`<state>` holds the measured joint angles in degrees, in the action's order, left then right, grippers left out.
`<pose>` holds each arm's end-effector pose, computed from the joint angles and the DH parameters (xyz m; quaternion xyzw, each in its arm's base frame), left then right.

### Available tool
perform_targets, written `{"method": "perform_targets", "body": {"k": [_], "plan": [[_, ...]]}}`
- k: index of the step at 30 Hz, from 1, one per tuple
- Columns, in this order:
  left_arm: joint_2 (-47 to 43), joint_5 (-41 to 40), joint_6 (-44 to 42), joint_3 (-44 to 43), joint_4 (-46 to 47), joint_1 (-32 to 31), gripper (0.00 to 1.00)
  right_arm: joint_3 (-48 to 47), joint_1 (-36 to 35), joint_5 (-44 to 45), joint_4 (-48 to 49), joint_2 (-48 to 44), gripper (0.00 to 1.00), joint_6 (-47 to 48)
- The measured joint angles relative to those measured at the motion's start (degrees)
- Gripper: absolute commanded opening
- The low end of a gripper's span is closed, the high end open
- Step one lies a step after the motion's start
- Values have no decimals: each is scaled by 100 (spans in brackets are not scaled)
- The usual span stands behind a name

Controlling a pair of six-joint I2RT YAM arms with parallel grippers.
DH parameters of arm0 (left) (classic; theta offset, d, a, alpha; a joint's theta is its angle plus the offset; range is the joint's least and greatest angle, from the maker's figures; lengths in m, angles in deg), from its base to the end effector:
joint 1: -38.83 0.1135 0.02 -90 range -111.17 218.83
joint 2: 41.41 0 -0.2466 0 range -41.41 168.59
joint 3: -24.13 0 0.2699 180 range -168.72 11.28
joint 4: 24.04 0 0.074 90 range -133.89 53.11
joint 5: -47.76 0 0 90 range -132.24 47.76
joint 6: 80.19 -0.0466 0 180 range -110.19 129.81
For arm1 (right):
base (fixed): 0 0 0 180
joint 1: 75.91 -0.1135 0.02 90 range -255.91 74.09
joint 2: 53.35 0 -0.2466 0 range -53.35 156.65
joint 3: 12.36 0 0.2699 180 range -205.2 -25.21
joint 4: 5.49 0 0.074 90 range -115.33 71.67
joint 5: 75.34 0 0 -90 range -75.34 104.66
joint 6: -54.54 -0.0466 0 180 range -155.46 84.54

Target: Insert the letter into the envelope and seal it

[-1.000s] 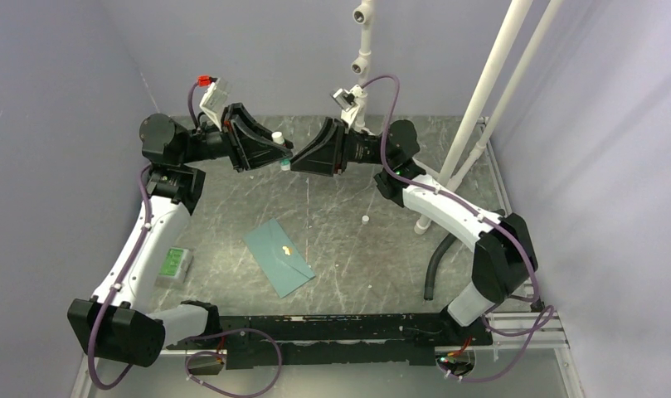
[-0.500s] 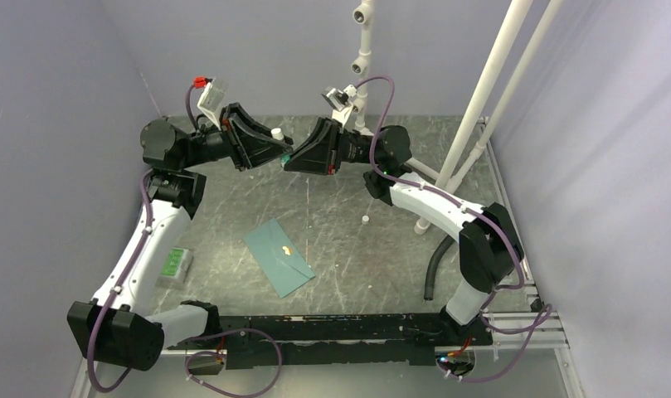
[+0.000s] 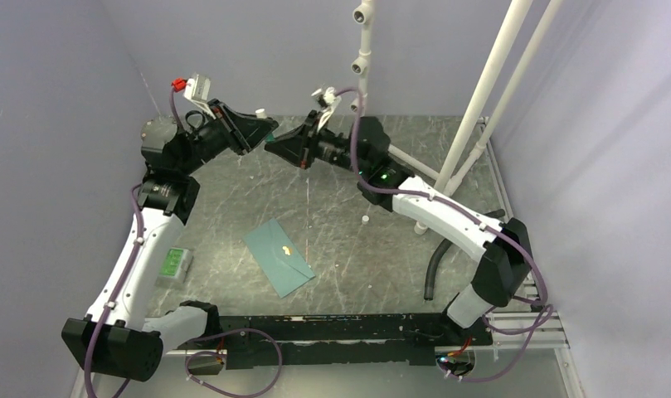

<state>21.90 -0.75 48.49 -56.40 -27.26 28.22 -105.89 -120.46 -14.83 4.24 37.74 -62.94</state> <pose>0.2624 -0.0806 0.4401 0.1312 0.6262 -0.5055 0.5789 0.2735 0.3014 0.3957 -0.2860 0.5714 0.5718 0.5146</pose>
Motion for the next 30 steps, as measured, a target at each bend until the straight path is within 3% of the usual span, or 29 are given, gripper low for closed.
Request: {"method": "perform_targets", "body": {"k": [5,10,11,12,14,16,22,30], "plan": [[55,-981,-348,-50,-802,9,2,-372,-752,2662,-1005,160,0,1403],[116,-1694,-409,-111,-1355,-9,2,-1196,-1394,4876,-1912,691,0,2068],[120,-1779,-400,-114,-1449,-28,2,-1246,-1438,5031,-2006,728,7,2118],[122,-1869,-389,-127,-1604,-63,2,-1250,-1462,5086,-2096,737,20,2186],[138,-2024,-385,-223,-1926,-98,2,-1233,-1403,4771,-2264,708,55,2341],[142,-2055,-396,-361,-2249,-116,2,-1097,-1169,3934,-2345,575,71,2371],[-20,-1482,-555,-470,-2236,-118,2,-509,210,1069,-2398,-44,76,1596],[-59,570,-409,-426,-940,-122,2,326,402,-1635,-280,-442,71,-468]]}}
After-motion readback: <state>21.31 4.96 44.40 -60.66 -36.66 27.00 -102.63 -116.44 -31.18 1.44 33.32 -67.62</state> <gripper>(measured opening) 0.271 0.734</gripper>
